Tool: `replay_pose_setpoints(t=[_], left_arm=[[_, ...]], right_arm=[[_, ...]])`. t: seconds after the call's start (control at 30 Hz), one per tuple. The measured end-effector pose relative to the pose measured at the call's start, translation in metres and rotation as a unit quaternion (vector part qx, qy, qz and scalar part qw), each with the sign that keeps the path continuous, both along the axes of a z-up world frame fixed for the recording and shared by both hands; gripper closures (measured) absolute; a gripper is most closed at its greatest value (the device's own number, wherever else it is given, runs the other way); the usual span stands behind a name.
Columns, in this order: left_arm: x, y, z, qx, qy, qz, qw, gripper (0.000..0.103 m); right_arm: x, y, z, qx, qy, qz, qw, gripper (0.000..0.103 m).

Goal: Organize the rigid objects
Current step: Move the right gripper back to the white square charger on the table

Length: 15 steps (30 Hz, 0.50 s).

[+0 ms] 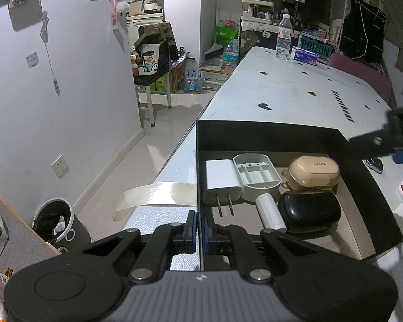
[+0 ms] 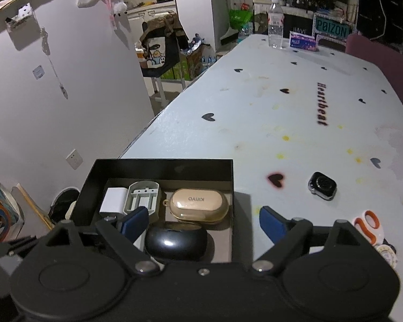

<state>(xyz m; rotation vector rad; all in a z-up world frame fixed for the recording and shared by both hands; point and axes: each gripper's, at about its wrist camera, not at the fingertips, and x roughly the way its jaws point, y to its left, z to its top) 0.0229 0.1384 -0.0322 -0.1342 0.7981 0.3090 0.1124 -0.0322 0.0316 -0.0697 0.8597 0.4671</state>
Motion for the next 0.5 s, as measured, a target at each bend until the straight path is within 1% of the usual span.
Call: replay_pose_setpoints(t=[0.07,0.27,0.5], left_arm=[[0.000,0.000,0.000,0.000,0.000,0.000,1.0000,0.098],[0.000,0.000,0.000,0.000,0.000,0.000,1.0000,0.098],[0.000,0.000,0.000,0.000,0.000,0.000,1.0000,0.098]], right_arm=[[-0.004,-0.003,0.001,0.003,-0.006,0.002,1.000,0.011],[-0.016,-0.012,0.005,0.011,-0.021,0.009,1.000,0.000],[-0.023,-0.020,0.005,0.010,-0.035,0.006,0.999,0.000]])
